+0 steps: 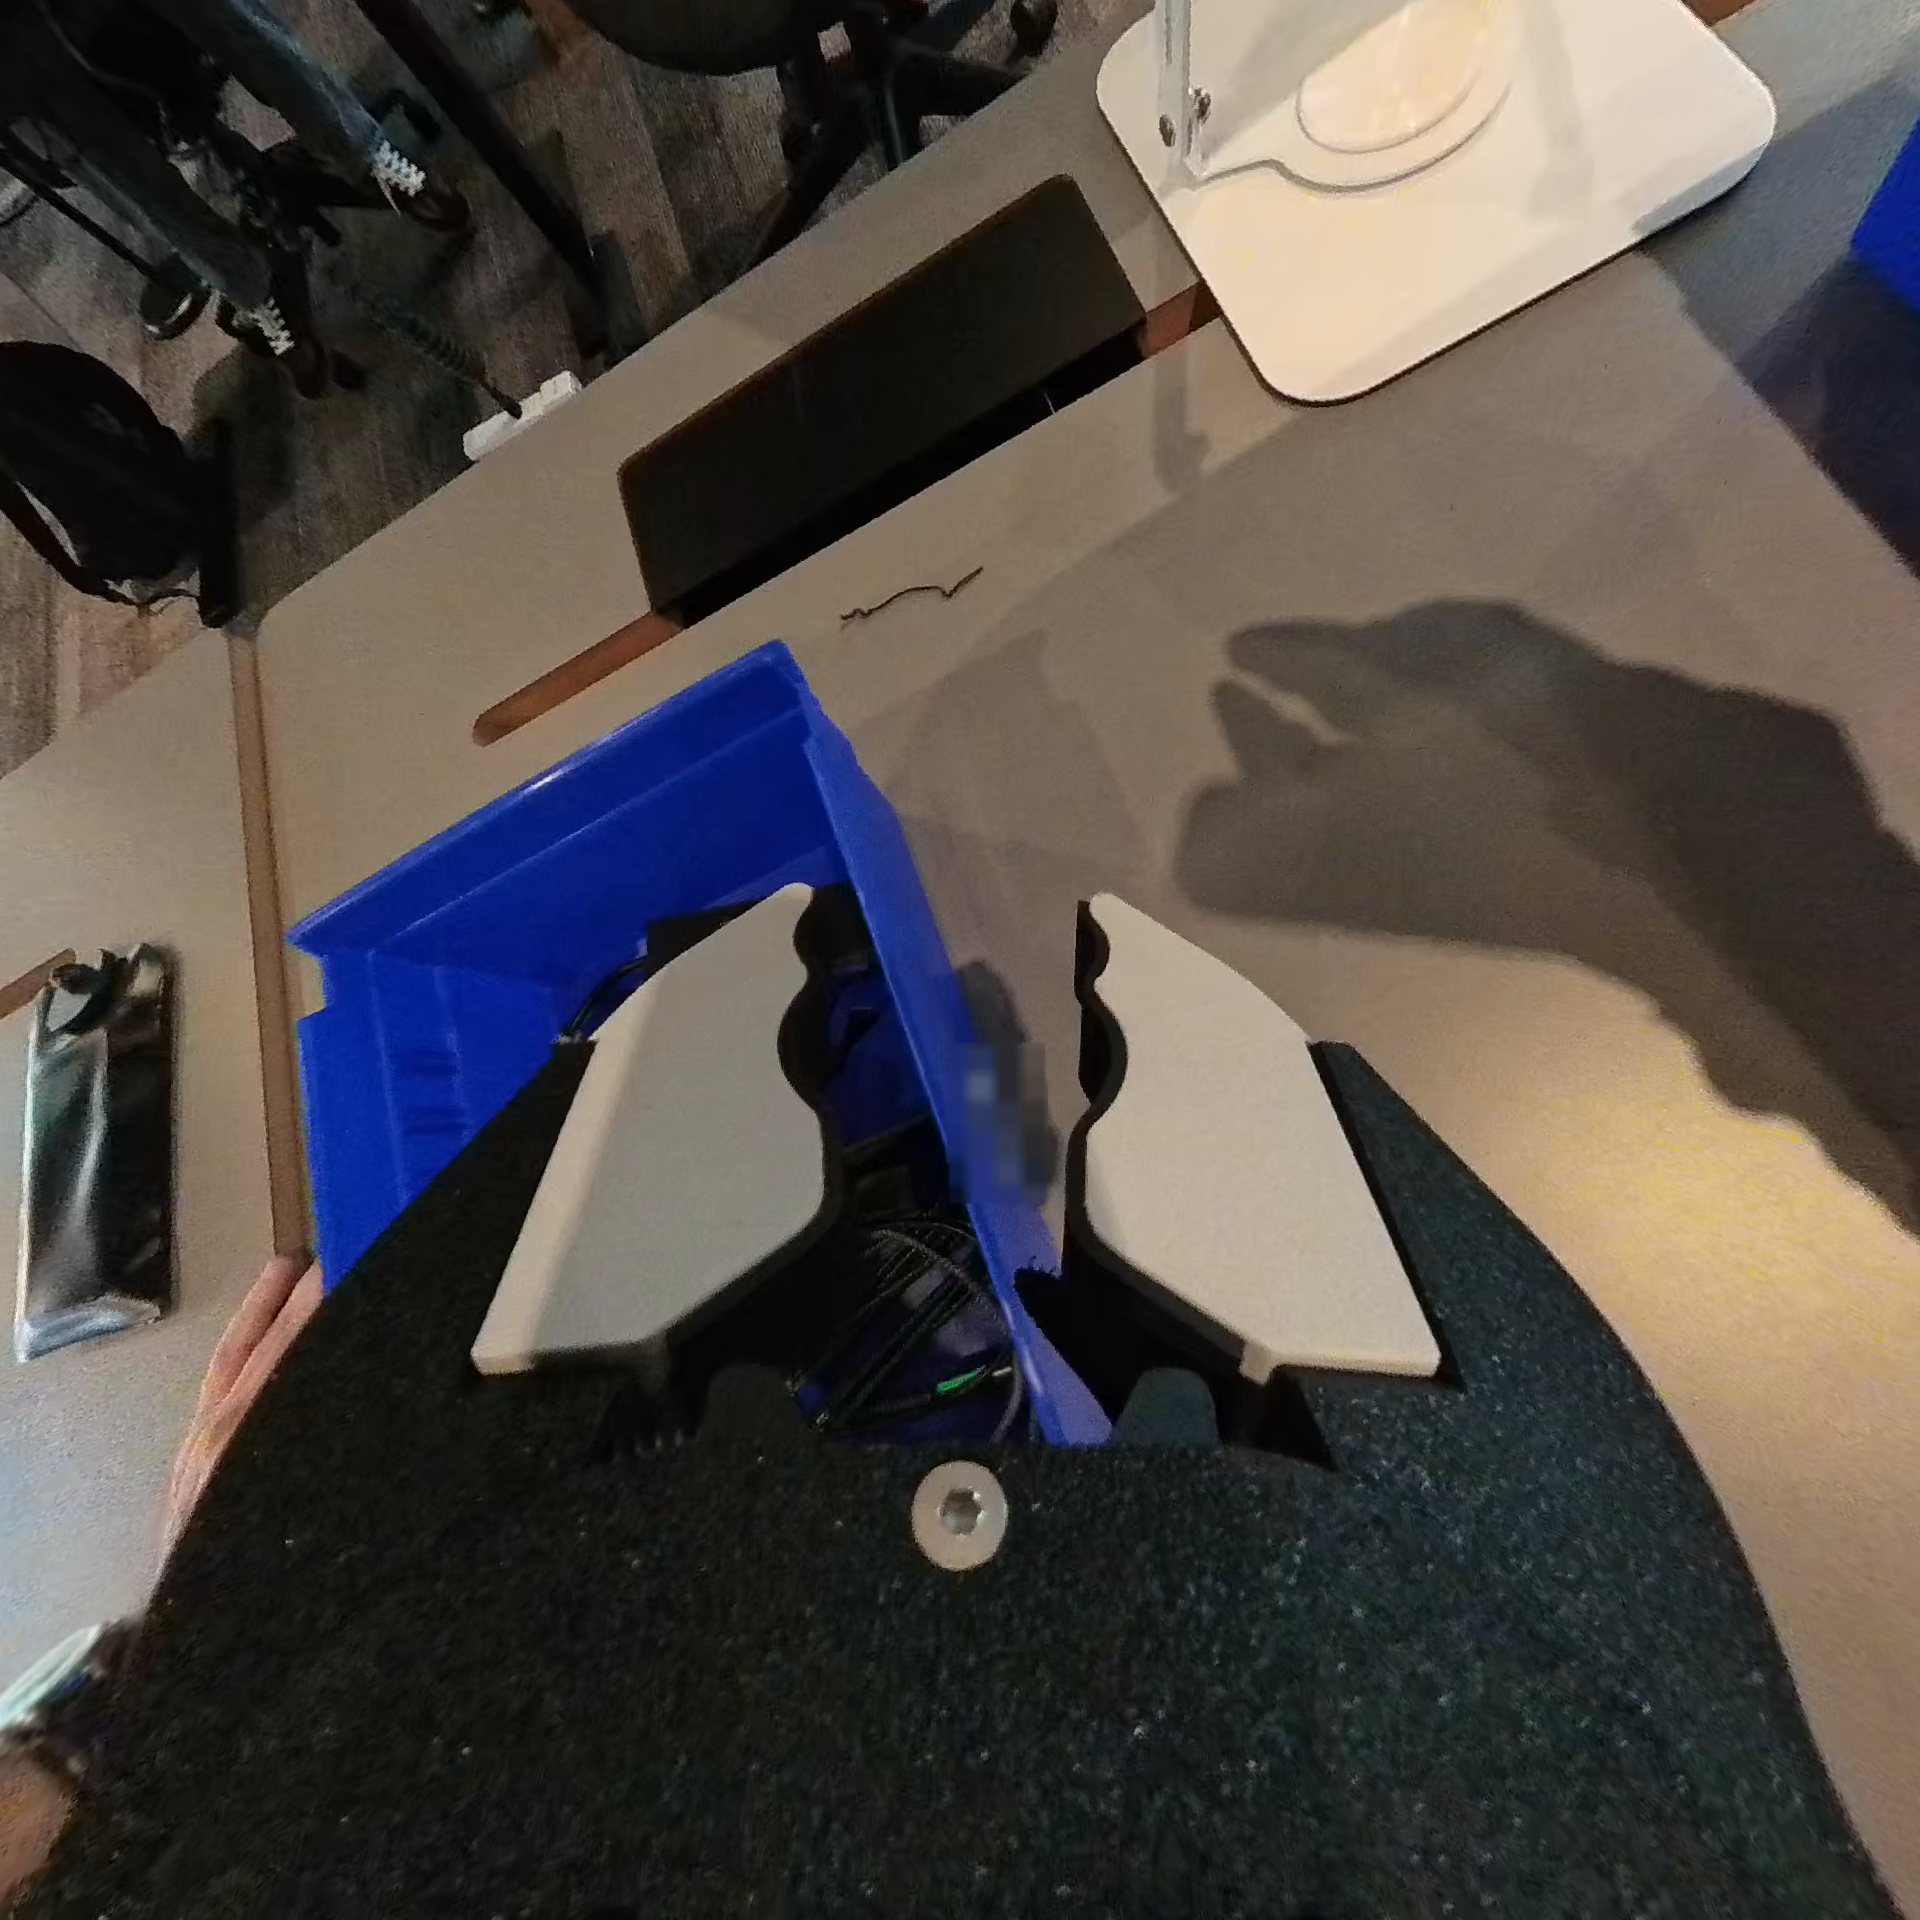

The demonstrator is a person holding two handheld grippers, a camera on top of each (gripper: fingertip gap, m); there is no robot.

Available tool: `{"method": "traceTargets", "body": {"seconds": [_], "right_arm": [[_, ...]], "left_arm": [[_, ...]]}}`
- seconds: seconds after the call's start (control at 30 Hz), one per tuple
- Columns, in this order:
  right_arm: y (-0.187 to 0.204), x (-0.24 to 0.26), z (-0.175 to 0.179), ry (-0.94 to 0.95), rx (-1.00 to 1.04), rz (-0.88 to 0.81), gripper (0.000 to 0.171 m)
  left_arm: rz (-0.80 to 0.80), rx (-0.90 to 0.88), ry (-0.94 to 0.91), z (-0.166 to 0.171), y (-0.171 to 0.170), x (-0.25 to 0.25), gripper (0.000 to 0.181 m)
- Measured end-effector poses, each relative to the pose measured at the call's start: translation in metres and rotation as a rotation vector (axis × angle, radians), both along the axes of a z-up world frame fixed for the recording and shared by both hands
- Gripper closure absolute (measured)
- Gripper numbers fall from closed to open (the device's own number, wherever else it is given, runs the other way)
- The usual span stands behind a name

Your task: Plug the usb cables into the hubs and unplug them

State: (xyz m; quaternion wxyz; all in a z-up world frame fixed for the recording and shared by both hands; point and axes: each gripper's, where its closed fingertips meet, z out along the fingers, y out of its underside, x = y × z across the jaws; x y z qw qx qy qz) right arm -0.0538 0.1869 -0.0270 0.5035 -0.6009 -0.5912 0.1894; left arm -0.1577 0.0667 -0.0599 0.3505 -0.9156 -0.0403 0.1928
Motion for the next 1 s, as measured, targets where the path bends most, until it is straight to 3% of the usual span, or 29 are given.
{"method": "traceTargets", "body": {"seconds": [1.0], "right_arm": [[-0.006,0.004,0.02,0.143,-0.053,0.071,0.159]], "left_arm": [[0.18,0.164,-0.186,0.018,-0.079,-0.081,0.13]]}}
